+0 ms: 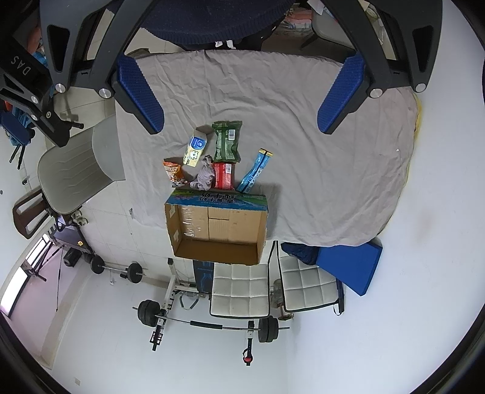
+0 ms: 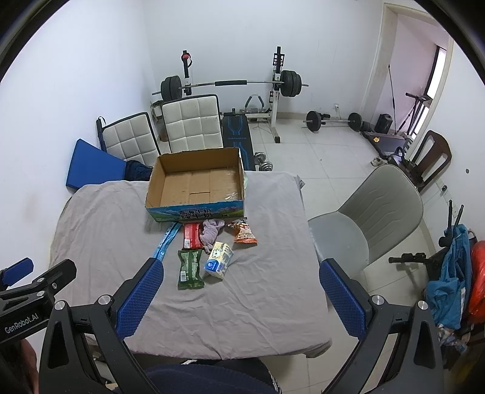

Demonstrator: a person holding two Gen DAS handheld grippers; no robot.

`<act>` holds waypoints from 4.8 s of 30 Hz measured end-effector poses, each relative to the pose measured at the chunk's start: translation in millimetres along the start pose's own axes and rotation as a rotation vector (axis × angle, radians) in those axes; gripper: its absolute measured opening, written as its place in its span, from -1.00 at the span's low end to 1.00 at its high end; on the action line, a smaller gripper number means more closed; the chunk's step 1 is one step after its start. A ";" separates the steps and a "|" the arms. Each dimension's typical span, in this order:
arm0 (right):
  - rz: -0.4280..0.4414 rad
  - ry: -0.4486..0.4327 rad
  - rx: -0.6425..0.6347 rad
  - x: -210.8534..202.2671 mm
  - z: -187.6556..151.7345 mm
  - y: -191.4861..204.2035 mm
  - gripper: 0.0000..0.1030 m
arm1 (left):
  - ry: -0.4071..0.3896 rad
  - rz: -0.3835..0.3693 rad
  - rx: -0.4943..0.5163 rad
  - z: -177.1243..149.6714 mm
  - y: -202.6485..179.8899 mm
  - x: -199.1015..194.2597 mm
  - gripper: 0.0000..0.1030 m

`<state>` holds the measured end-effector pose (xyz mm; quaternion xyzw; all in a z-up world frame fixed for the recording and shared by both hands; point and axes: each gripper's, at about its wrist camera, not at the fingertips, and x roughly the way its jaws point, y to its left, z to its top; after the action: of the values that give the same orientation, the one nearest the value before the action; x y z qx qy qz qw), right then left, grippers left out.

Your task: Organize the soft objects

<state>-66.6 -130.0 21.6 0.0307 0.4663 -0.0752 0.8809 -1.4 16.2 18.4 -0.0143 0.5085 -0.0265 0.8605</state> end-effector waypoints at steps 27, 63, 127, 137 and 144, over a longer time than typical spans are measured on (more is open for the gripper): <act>0.174 0.489 0.077 363.7 -1.0 -4.7 1.00 | 0.298 0.103 -0.096 35.2 10.6 258.2 1.00; 0.058 0.754 0.097 515.0 -74.9 -0.8 0.67 | 0.568 0.182 -0.052 -23.2 -5.4 425.5 1.00; 0.270 0.422 0.002 422.3 132.8 54.1 -0.15 | 0.273 -0.152 0.008 161.6 16.3 364.6 -0.23; 0.273 0.499 -0.068 560.0 203.1 61.5 -0.14 | 0.452 -0.244 -0.121 240.7 2.8 502.8 -0.23; 0.264 0.544 -0.117 640.3 213.8 70.3 -0.14 | 0.519 -0.270 -0.162 268.6 1.0 582.0 -0.23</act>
<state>474.0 -153.6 -388.2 0.0593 0.6806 0.0778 0.7261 514.1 -18.5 -361.0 -0.1430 0.7054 -0.1026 0.6866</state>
